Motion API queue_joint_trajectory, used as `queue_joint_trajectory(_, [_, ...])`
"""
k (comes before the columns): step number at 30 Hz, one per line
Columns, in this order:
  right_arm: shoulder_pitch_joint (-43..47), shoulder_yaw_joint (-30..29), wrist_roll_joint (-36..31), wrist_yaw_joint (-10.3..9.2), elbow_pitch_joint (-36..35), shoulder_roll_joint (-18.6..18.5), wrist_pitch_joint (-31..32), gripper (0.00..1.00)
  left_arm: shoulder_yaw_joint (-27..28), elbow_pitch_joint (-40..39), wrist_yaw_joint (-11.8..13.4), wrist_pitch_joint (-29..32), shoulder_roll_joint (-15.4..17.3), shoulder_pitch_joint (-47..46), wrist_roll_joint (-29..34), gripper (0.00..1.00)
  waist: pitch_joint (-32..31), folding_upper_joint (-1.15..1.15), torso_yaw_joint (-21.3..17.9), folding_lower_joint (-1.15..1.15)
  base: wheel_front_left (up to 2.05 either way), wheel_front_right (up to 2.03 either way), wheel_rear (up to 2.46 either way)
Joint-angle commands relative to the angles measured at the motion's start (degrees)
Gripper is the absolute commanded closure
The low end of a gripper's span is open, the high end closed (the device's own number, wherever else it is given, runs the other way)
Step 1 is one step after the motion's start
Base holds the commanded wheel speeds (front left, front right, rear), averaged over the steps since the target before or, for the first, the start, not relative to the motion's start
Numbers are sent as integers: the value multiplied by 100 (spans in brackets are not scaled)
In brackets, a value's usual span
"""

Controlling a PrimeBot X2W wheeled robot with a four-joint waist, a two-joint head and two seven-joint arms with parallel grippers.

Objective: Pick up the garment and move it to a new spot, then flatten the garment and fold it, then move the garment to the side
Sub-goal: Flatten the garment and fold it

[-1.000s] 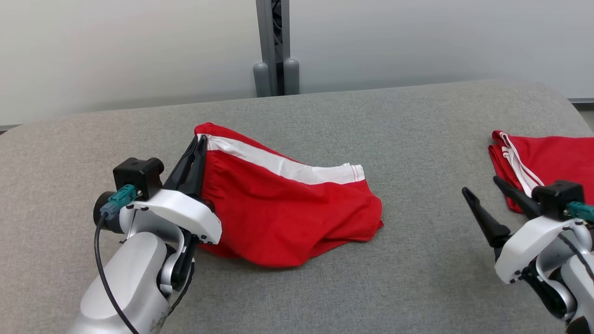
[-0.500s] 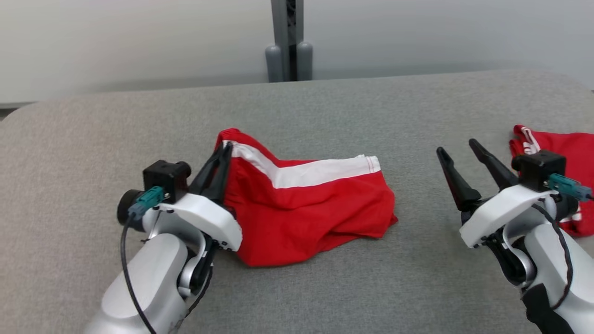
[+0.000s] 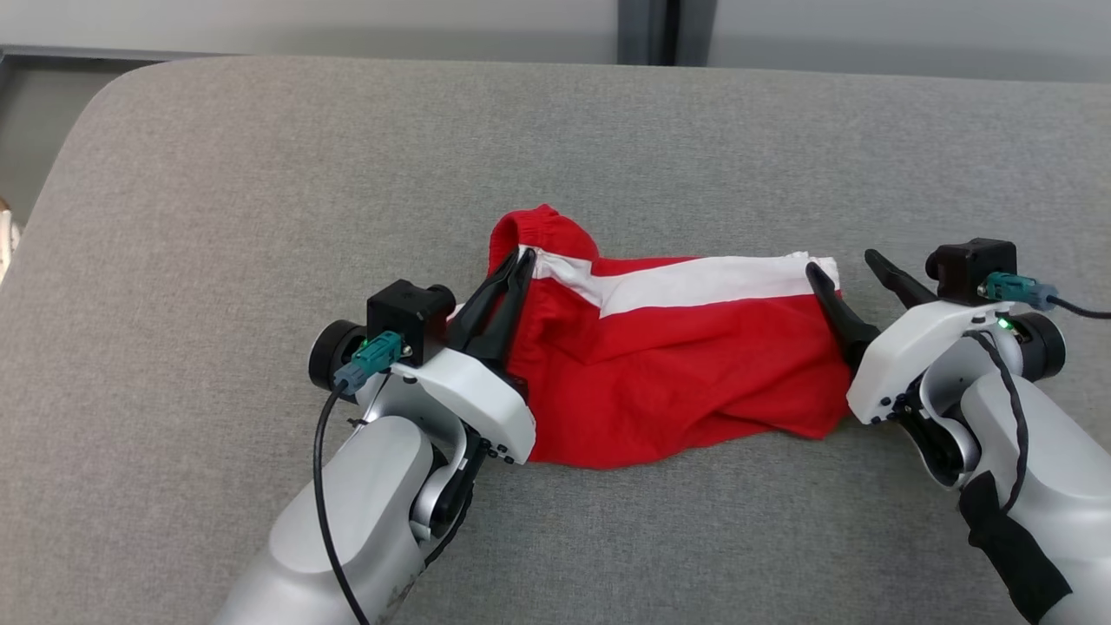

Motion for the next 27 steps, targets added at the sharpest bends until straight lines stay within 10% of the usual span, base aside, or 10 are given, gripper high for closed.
queue_joint_trajectory(1, [-90, 13, 33, -1, 77, -37, 36, 0, -10, 14, -15, -40, -21, -135, 43, 100, 109, 0, 127, 0, 0, 0, 0])
queue_joint_trajectory(10, [-333, 274, 250, -1, 563, -11, -54, 0, -92, 195, -60, -141, -147, -201, -10, 100, 133, 0, 217, 0, 0, 0, 0])
queue_joint_trajectory(13, [-362, 377, 318, -1, 607, -5, -104, 100, -92, 245, -68, -163, -159, -205, -18, 100, 128, 0, 206, 0, 0, 0, 0])
queue_joint_trajectory(27, [-534, 639, 483, -1, 507, -241, -727, 100, 163, 330, -27, -251, -11, -220, -119, 100, -172, 0, -6, 0, 0, 0, 0])
